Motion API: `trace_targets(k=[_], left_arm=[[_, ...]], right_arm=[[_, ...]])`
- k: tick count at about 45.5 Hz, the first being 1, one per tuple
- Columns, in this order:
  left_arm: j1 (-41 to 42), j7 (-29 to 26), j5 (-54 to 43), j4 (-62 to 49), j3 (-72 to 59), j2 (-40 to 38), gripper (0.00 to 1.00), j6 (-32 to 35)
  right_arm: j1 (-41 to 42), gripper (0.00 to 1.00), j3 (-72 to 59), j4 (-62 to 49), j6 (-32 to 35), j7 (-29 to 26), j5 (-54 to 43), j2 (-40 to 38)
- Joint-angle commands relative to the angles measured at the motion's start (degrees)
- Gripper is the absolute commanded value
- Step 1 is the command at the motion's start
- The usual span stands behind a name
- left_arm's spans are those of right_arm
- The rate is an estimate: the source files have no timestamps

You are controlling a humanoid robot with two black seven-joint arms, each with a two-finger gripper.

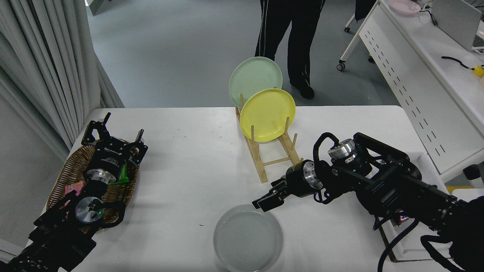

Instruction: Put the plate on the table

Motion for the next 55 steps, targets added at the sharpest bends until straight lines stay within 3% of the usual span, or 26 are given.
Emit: trace_targets(k=[1,23,30,44,48,55], left_arm=[[0.0,0.0,-0.1,0.0,0.0,0.0,1.00,0.0],[0.0,0.0,0.0,0.0,0.0,0.0,1.00,0.0],[0.0,0.0,0.0,0.0,0.0,0.0,1.00,0.0],[0.0,0.0,-0.1,0.0,0.0,0.0,1.00,0.0],[0.0,0.0,0.0,0.0,0.0,0.0,1.00,0.0],[0.0,0.0,0.0,-0.1,0.0,0.0,1.00,0.0]], right_arm=[[1.5,1.00,3.0,3.9,0.0,0.1,-4.5,-1.6],[-4.2,1.00,18.2,8.9,18.2,1.1,-31.4,-1.5],[-7.8,1.00,24.2,10.0,20.0,2.1,-40.5,-0.1],[-13.7,1.00,29.6,16.8,21.0,14.6,-56.4,-0.2],[-14.4,1.00,30.4,17.4,21.5,17.2,-57.9,-0.3],[-15.3,1.00,31.1,17.8,23.1,26.6,-59.5,-0.7]])
